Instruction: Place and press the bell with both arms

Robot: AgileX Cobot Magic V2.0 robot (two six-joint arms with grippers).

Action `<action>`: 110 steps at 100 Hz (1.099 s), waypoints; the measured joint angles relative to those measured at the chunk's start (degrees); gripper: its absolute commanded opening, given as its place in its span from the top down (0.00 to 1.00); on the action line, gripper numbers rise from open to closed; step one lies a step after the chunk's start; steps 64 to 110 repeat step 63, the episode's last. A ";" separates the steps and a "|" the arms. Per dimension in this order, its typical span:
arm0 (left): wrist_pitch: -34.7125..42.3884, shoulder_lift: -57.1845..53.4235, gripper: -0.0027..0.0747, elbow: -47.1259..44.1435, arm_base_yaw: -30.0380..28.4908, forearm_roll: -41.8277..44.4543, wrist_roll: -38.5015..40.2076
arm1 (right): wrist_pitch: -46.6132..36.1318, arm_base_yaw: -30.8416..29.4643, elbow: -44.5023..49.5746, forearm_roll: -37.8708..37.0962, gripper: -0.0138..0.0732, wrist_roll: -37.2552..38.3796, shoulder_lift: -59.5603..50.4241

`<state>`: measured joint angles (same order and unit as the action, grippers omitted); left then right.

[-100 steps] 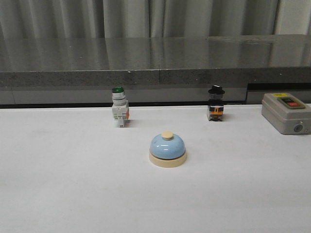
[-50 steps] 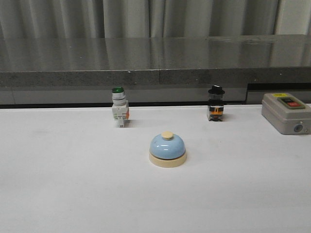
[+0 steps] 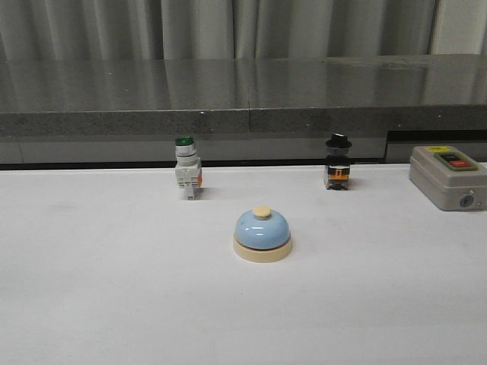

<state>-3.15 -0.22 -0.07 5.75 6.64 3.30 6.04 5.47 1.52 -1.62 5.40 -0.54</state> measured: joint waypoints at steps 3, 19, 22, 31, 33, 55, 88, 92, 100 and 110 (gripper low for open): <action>0.00 0.00 0.99 0.00 0.00 0.00 0.00 | -0.20 0.00 0.00 0.00 0.91 0.00 0.00; 0.00 0.00 0.99 0.00 0.00 0.00 0.00 | -0.63 0.00 0.00 0.00 0.91 0.00 0.00; 0.00 0.00 0.99 0.00 0.00 0.00 0.00 | -0.72 0.00 0.00 0.00 0.91 0.00 0.00; 0.00 0.00 0.99 0.00 0.00 0.00 0.00 | -0.72 0.00 0.00 0.00 0.91 0.00 0.00; 0.00 0.00 0.99 0.00 0.00 0.00 0.00 | -0.72 0.00 0.00 0.00 0.91 0.00 0.00; 0.00 0.00 0.99 0.00 0.00 0.00 0.00 | -0.72 0.00 0.00 0.00 0.91 0.00 0.00; 0.00 0.00 0.99 0.00 0.00 0.00 0.00 | -0.72 0.00 0.00 0.00 0.91 0.00 0.00; 0.00 0.00 0.99 0.00 0.00 0.00 0.00 | -0.72 0.00 0.00 0.00 0.91 0.00 0.00; 0.00 0.00 0.99 0.00 0.00 0.00 0.00 | -0.72 0.00 0.00 0.00 0.91 0.00 0.00; 0.00 0.00 0.99 0.00 0.00 0.00 0.00 | -0.72 0.00 0.00 0.00 0.91 0.00 0.00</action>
